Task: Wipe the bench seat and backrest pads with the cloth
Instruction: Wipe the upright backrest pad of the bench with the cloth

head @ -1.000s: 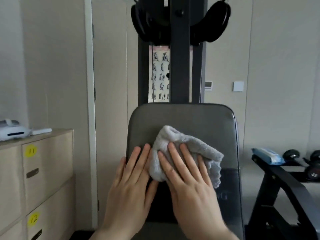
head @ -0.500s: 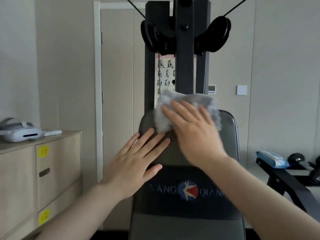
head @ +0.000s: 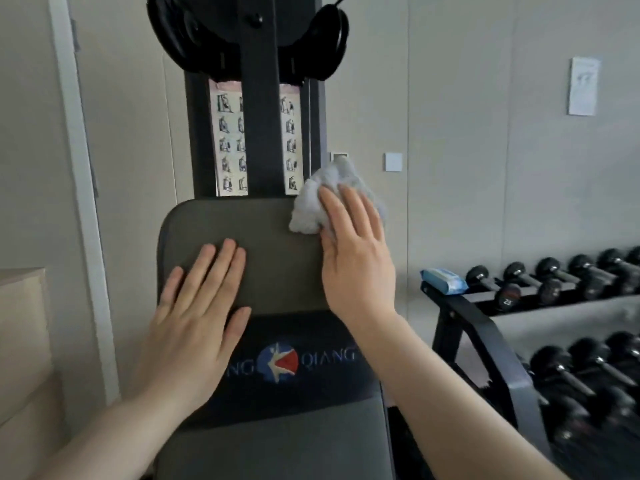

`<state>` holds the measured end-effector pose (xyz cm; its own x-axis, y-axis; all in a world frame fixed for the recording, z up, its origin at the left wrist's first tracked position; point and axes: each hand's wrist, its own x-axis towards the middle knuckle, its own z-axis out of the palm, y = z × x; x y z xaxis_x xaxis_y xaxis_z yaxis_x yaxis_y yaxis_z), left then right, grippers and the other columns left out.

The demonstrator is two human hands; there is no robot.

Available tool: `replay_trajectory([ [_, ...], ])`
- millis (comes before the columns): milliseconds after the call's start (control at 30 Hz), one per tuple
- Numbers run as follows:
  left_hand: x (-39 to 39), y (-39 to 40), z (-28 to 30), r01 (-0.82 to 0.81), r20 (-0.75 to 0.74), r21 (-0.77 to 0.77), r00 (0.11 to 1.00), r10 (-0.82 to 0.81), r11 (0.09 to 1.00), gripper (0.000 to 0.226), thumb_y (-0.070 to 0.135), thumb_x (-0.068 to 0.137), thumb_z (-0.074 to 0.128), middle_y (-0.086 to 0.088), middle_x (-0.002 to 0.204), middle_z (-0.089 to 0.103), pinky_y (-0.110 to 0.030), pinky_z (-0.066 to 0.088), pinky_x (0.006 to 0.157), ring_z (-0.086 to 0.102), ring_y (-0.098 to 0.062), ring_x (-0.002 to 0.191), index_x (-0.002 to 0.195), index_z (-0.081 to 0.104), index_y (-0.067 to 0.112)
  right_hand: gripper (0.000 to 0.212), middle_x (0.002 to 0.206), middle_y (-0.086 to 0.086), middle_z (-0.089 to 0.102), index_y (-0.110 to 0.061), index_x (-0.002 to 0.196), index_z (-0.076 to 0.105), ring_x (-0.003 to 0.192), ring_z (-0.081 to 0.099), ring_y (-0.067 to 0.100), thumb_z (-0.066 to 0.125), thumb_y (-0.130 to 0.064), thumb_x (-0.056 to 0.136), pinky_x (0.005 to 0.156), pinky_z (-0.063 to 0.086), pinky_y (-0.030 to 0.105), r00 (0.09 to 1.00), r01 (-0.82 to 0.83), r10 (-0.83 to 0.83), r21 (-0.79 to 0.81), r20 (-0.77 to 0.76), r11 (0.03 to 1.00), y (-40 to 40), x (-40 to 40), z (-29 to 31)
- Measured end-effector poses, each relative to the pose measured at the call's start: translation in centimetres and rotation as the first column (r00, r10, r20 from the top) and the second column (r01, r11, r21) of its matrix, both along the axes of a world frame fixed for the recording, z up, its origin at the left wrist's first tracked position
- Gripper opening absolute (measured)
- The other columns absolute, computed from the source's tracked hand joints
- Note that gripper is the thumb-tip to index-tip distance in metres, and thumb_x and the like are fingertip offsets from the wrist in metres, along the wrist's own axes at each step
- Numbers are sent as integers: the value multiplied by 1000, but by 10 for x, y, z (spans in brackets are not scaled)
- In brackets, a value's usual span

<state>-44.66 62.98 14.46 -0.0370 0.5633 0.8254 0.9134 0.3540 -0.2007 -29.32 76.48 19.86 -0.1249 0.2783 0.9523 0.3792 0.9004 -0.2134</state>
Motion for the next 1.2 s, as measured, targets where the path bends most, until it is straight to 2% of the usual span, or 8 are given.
replay_trajectory([
  [100,6,4,-6,-31,32,69,999,29,997,59,37,99,23,1,161,12,-41,7,118,6,-18,149,153,14,16,49,156,-12,26,-39,149,25,135,36,14,38,-30,103,85,37,25,980,-79,36,-219,-196,972,1,-3,-33],
  [233,7,9,-11,-42,33,134,999,37,990,59,33,98,27,-1,160,16,-44,12,117,12,-20,148,153,18,15,50,156,-10,26,-39,147,30,140,28,10,40,-25,100,101,33,23,954,-45,-10,-173,-300,984,-15,-11,-95],
  [333,7,10,-15,-62,22,156,998,59,986,57,32,98,27,-2,159,19,-45,15,117,15,-21,147,152,20,14,51,157,-6,25,-42,146,29,140,25,14,40,-27,98,108,31,31,948,-126,52,-222,-314,967,-13,-11,-90],
  [500,8,8,-20,-70,33,151,997,65,986,55,33,101,21,1,160,14,-43,11,119,9,-19,149,153,14,16,50,160,4,17,-27,151,28,149,8,27,31,-33,101,119,12,51,989,86,-99,-114,-112,990,-8,-26,-32],
  [667,-1,1,-36,-38,26,153,999,34,988,55,34,101,23,1,160,14,-42,12,119,10,-18,148,153,16,16,47,158,1,23,-26,149,31,148,13,26,29,-34,103,118,15,53,970,62,-110,216,218,974,-21,-8,-104],
  [900,-5,-2,-52,-53,101,214,994,31,975,55,36,103,12,-4,160,11,-39,6,121,7,-19,149,152,10,12,50,161,-3,12,-29,151,26,149,0,21,33,-31,101,120,1,49,995,75,-74,-4,60,997,-47,-45,-54],
  [1100,-12,-4,-67,35,166,299,982,-88,954,57,37,103,15,-5,160,7,-37,11,120,7,-21,149,152,6,10,61,159,-5,22,-28,150,32,148,14,18,52,-23,92,120,11,45,894,-39,-120,343,431,939,-47,-35,-92],
  [1200,-12,-5,-71,41,171,295,981,-95,955,56,36,103,15,-3,161,4,-37,10,120,5,-20,149,153,2,14,55,159,-7,21,-30,150,30,148,13,16,46,-27,97,120,7,44,914,1,-135,332,382,943,-37,-31,-62],
])
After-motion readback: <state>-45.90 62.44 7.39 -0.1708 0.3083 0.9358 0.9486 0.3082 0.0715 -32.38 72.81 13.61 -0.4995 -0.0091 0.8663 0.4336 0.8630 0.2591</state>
